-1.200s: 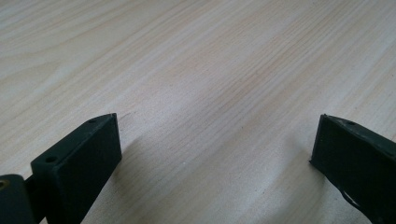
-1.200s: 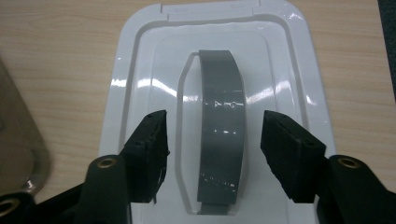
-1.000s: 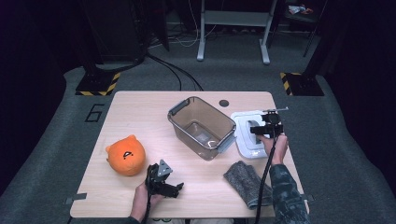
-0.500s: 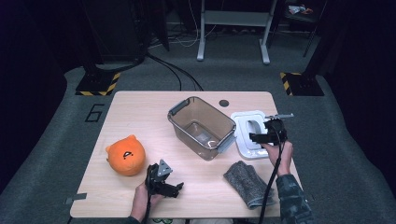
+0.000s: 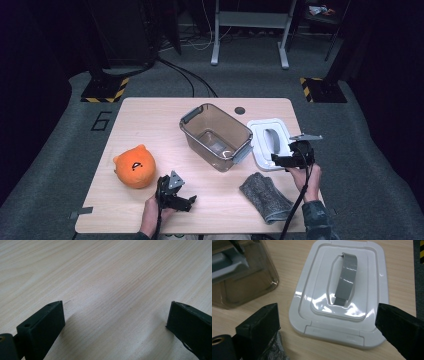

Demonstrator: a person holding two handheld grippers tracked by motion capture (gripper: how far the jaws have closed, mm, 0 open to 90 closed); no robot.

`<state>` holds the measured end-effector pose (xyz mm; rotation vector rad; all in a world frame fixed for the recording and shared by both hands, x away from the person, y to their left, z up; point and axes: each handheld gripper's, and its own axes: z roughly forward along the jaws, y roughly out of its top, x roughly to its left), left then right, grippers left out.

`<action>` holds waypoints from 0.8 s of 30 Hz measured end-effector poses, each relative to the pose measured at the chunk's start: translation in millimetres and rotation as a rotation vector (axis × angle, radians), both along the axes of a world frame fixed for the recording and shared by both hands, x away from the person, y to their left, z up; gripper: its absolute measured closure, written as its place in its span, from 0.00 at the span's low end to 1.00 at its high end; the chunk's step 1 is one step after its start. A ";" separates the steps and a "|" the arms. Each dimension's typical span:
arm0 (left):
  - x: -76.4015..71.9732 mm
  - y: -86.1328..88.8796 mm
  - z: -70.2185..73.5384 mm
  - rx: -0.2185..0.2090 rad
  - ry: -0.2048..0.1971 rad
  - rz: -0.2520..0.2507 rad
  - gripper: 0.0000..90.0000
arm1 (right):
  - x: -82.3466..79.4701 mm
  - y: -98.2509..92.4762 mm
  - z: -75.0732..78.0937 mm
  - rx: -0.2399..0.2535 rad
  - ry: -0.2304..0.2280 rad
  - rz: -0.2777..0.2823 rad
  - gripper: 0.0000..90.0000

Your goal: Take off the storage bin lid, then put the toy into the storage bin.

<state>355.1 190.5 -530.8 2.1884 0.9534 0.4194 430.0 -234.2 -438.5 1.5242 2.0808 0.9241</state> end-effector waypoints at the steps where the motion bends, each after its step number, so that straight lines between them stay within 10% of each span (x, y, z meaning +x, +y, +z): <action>1: 0.0 0.0 0.0 0.000 0.000 0.000 0.01 | -1.6 -1.5 -1.3 -0.007 -0.003 0.003 0.05; 24: -1.6 8.4 2.1 0.016 0.022 0.002 0.00 | -36.8 -22.9 -54.1 -0.069 0.006 -0.023 0.03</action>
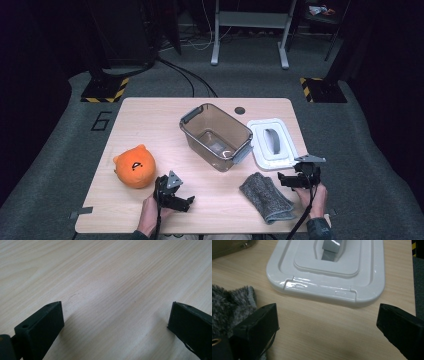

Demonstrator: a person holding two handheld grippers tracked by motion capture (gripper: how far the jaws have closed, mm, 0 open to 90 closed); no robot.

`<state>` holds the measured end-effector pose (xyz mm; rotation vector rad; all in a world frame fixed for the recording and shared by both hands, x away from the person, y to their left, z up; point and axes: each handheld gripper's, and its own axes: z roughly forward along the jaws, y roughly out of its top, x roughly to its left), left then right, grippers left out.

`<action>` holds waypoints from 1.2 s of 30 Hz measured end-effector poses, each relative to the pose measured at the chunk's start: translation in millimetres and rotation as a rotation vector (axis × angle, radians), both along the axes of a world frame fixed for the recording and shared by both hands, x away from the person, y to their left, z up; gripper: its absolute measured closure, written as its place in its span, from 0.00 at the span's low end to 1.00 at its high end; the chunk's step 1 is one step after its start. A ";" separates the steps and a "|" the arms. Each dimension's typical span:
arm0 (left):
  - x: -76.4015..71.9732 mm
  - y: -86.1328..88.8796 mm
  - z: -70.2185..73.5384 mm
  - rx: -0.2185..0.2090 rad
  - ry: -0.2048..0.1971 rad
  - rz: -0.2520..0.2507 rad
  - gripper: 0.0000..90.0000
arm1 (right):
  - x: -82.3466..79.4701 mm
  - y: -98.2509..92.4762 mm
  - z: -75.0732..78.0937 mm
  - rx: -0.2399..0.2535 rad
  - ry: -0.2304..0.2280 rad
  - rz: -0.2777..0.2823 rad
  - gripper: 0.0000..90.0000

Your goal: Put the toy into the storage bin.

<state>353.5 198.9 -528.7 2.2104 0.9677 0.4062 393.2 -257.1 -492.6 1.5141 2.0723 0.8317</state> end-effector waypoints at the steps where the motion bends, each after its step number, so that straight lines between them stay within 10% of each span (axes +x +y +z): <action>1: -0.6 1.7 0.1 -0.007 0.004 -0.013 0.00 | -0.9 -1.2 -3.7 0.001 0.011 -0.014 0.03; 23: -11.8 50.4 73.9 -0.167 -0.124 0.072 0.01 | -12.1 -13.9 -36.1 0.007 -0.025 -0.030 0.00; 36: 7.4 109.5 104.0 -0.140 -0.167 0.171 0.01 | -12.6 -15.4 -37.2 0.010 -0.035 -0.017 0.00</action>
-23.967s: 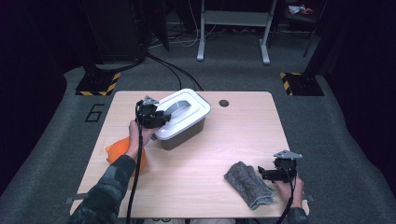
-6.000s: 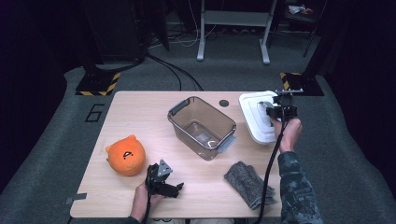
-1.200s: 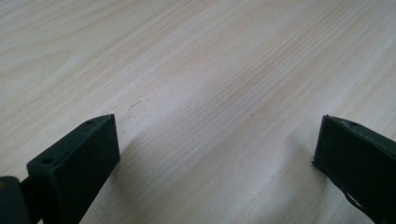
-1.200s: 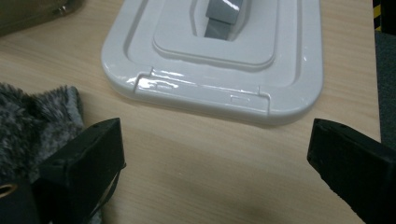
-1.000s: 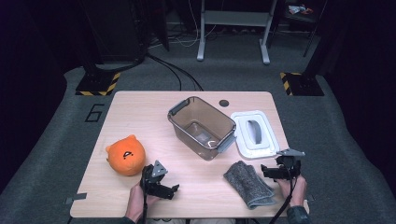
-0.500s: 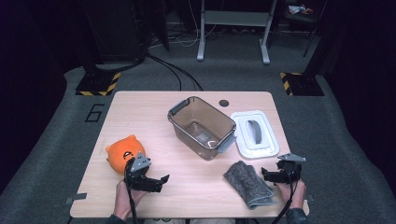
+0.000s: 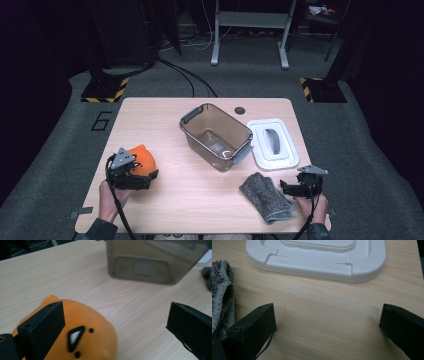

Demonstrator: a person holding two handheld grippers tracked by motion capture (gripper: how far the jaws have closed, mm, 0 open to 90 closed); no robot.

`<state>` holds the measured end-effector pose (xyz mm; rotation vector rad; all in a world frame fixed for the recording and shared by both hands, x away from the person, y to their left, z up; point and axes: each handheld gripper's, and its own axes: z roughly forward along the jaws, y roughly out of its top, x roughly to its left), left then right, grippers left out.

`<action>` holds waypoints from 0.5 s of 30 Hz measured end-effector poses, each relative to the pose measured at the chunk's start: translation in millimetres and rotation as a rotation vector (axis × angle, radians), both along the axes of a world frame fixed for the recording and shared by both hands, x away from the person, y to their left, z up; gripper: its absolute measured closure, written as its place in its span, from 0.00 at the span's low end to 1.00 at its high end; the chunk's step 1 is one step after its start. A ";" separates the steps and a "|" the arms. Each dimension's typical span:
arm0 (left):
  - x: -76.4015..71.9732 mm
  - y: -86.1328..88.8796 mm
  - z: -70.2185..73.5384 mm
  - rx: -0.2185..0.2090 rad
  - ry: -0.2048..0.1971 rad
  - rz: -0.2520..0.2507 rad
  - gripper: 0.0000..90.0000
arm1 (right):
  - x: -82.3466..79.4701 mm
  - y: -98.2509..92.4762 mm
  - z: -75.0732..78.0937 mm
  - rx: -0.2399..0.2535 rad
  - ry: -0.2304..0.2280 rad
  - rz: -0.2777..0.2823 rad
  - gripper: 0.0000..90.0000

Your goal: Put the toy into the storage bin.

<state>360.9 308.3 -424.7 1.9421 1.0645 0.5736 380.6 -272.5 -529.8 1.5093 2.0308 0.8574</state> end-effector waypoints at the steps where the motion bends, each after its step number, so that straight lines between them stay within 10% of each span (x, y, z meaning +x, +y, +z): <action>1: 1.5 4.5 0.8 -0.005 0.001 0.012 0.01 | 0.0 -0.1 0.0 0.001 0.001 0.001 0.00; 15: 24.5 52.5 -12.7 -0.045 0.062 0.104 0.03 | -0.1 0.0 0.0 0.001 0.000 0.000 0.00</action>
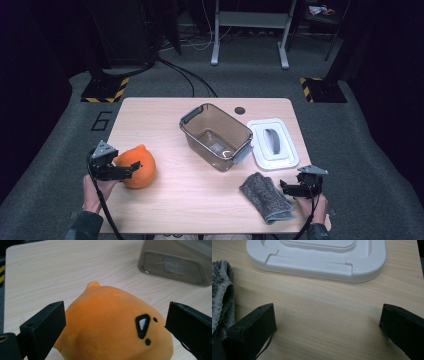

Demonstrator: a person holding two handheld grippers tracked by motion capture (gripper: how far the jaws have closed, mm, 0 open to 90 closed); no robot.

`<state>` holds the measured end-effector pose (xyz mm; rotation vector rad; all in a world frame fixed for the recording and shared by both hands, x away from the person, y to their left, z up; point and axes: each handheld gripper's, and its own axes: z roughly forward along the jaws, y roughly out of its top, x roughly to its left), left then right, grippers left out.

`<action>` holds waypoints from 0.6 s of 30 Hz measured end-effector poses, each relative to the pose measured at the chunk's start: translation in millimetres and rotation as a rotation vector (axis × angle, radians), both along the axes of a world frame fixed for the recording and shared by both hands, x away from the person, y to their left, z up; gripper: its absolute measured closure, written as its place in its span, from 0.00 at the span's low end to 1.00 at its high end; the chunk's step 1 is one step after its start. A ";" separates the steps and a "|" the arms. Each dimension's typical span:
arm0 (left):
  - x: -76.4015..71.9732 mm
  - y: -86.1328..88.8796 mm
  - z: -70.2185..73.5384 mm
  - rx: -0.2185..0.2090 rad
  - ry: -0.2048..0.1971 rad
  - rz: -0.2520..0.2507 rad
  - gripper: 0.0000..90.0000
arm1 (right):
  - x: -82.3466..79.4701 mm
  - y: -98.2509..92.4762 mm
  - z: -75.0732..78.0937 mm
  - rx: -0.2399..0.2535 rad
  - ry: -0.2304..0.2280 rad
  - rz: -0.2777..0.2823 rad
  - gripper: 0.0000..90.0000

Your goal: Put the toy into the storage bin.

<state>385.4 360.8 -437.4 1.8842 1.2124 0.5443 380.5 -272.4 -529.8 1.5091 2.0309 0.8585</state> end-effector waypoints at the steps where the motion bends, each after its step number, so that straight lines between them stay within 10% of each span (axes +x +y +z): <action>1: 1.7 2.2 -1.8 0.001 0.012 0.005 0.04 | 0.0 0.0 0.0 0.000 0.000 0.000 0.00; 9: 12.2 6.8 -14.3 -0.045 0.077 -0.031 0.06 | -0.1 0.1 0.0 0.000 0.000 -0.001 0.00; 18: 8.6 -5.6 -27.4 0.019 0.106 -0.058 0.24 | -0.1 0.2 0.0 -0.001 0.000 -0.002 0.00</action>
